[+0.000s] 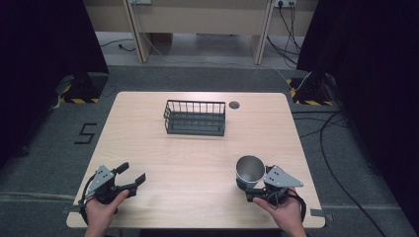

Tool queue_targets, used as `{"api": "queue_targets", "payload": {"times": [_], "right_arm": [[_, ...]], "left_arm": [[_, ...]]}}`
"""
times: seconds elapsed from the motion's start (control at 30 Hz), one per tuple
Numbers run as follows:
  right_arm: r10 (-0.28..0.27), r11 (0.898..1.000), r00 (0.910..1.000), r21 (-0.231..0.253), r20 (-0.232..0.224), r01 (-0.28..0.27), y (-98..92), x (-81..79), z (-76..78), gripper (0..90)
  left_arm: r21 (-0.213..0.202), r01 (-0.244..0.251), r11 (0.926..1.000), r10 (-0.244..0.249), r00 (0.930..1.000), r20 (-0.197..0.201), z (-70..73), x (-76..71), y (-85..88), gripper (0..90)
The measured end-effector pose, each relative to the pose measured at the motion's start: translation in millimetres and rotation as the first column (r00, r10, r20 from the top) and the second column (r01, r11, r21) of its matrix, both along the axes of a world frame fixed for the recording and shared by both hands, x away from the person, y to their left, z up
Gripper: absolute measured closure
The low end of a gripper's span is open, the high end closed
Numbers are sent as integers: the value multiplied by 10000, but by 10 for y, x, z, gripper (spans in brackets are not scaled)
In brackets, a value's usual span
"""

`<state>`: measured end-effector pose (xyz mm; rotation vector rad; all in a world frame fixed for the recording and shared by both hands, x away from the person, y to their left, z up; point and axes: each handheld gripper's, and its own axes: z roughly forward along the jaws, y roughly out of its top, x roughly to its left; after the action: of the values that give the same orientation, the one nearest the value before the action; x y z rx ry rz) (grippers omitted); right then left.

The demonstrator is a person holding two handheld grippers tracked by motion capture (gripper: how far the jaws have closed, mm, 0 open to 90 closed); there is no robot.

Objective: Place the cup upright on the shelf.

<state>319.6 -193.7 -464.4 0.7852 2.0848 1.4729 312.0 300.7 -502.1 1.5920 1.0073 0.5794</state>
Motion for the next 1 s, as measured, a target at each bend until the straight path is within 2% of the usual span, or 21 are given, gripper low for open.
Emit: {"api": "queue_targets", "payload": {"times": [0.47,1.0], "right_arm": [[18,9999,9999,108,109,-19,104,96,72,181],[-132,9997,9987,203,485,122,218,244,174,181]], "left_arm": [[-33,-5,10000,5,10000,-7,-1,0,0,159],[-51,-14,10000,14,10000,-20,-2,0,2,159]]}}
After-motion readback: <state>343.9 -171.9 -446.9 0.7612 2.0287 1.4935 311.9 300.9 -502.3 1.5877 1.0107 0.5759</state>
